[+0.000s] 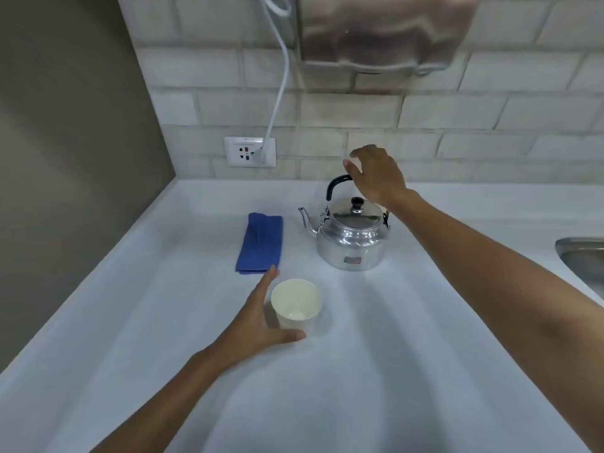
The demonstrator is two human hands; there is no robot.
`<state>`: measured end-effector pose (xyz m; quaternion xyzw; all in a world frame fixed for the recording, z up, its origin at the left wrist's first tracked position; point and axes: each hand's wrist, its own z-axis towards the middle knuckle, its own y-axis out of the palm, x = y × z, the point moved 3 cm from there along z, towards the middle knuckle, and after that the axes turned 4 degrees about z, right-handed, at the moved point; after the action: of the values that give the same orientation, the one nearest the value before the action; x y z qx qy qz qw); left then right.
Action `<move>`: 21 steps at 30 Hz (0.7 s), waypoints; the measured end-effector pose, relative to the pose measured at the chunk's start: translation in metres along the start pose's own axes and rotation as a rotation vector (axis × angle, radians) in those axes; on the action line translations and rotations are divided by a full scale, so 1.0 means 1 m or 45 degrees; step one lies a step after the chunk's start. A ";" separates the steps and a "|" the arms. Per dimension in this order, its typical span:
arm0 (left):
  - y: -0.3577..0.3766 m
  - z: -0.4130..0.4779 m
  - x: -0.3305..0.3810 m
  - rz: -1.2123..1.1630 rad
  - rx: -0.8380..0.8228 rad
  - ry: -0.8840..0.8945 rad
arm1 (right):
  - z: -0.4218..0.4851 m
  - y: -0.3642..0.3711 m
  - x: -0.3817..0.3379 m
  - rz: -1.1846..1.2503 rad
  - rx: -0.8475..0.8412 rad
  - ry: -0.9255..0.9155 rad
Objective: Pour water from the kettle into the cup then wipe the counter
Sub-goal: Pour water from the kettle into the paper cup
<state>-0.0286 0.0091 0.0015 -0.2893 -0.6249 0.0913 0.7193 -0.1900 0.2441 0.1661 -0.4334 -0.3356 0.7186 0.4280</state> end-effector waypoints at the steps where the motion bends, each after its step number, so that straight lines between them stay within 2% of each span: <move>1: 0.002 0.001 0.005 -0.042 -0.018 -0.012 | 0.003 0.002 0.001 -0.006 -0.011 0.021; 5: 0.015 0.011 0.000 -0.117 -0.055 -0.094 | 0.013 0.008 0.008 0.010 -0.089 0.151; 12: 0.013 0.029 -0.002 -0.257 0.080 -0.145 | 0.023 0.026 0.008 -0.008 -0.194 0.244; 21: 0.020 0.032 -0.004 -0.259 0.215 -0.165 | 0.024 0.029 0.009 -0.006 -0.095 0.238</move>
<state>-0.0558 0.0329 -0.0110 -0.1563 -0.6863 0.0887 0.7048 -0.2233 0.2380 0.1479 -0.5137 -0.3218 0.6609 0.4425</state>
